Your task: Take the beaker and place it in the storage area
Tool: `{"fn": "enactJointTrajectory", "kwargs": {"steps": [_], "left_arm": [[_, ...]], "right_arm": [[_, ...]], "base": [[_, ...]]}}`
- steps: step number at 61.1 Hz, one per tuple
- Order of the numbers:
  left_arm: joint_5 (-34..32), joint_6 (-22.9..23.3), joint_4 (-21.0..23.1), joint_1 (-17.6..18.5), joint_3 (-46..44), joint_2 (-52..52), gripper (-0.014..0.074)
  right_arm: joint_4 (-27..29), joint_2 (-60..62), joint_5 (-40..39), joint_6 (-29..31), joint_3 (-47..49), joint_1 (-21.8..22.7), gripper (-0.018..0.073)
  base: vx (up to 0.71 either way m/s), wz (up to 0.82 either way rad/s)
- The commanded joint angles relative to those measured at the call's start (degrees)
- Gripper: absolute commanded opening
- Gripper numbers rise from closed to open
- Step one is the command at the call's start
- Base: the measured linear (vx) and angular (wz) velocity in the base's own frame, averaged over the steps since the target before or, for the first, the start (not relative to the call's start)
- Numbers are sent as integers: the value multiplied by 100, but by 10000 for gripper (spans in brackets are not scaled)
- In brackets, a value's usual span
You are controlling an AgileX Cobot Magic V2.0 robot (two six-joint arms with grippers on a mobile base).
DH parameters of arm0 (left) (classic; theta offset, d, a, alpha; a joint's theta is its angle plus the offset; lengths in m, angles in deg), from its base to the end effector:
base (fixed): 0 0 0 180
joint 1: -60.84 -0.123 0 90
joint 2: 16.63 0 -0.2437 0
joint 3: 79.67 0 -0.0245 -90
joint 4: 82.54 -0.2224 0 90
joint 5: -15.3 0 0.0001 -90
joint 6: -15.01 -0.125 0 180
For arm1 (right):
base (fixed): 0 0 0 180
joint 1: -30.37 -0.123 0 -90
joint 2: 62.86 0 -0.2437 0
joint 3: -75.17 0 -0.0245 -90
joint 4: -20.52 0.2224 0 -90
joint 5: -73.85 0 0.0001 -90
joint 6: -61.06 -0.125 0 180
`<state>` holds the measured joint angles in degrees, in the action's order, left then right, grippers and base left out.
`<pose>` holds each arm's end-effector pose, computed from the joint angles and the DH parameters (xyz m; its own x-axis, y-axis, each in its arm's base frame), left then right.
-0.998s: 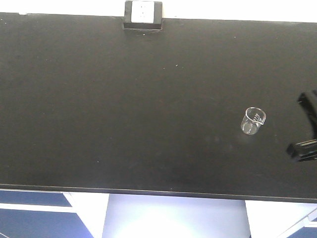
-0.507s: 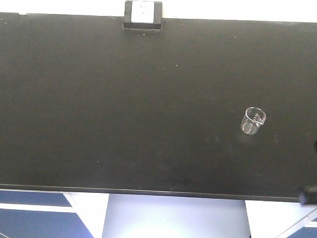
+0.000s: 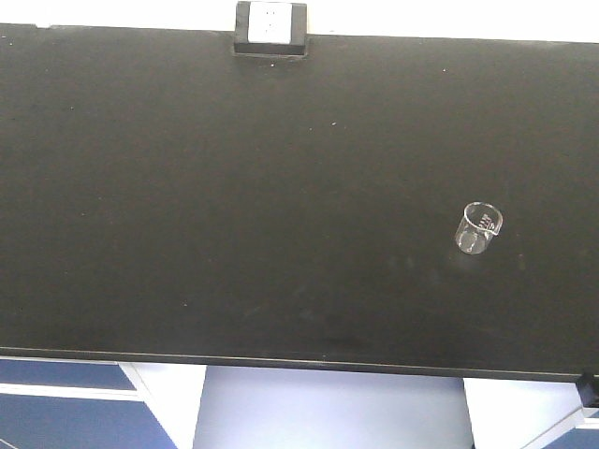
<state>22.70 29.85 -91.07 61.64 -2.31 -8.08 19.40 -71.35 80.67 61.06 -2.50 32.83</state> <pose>0.1039 0.0010 0.1924 -0.0554 -0.1103 -0.9923 -0.0113 0.9939 -0.1099 0.1039 -0.0048 0.1917 -0.0528 -0.0172 -0.9985 0.0442 0.9988 -0.0195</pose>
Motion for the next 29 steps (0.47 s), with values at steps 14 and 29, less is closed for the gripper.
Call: {"fn": "enactJointTrajectory", "kwargs": {"steps": [14, 29], "left_arm": [[-463, 33, 32, 43, 125, -98, -8], [-463, 33, 32, 43, 125, -98, -8]], "right_arm": [[-36, 73, -440, 51, -52, 22, -8], [-36, 73, -440, 51, -52, 22, -8]], "base": [[0, 0], [0, 0]]}}
